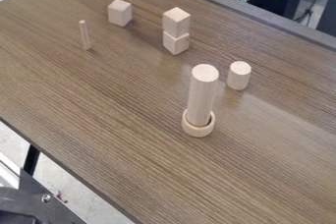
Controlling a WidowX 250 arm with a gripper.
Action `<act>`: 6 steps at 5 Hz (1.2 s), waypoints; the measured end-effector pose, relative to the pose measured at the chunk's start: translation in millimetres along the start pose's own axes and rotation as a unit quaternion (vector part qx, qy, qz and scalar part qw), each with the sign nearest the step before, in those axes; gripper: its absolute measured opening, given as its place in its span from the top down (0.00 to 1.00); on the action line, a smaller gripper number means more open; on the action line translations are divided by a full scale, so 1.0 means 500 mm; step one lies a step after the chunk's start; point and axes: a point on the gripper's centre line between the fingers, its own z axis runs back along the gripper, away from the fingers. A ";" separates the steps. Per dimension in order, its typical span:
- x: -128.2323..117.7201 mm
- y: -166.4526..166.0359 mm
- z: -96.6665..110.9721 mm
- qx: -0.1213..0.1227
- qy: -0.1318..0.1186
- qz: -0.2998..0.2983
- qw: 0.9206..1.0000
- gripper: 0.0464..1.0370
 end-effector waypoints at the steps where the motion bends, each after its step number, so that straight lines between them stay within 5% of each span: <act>1: -0.006 -0.004 -0.036 -0.005 0.024 -0.001 1.000 0.04; 2: -0.026 -0.024 -0.067 -0.009 0.044 -0.016 0.999 0.04; 6: -0.040 -0.116 -0.051 -0.010 0.030 -0.099 0.995 0.04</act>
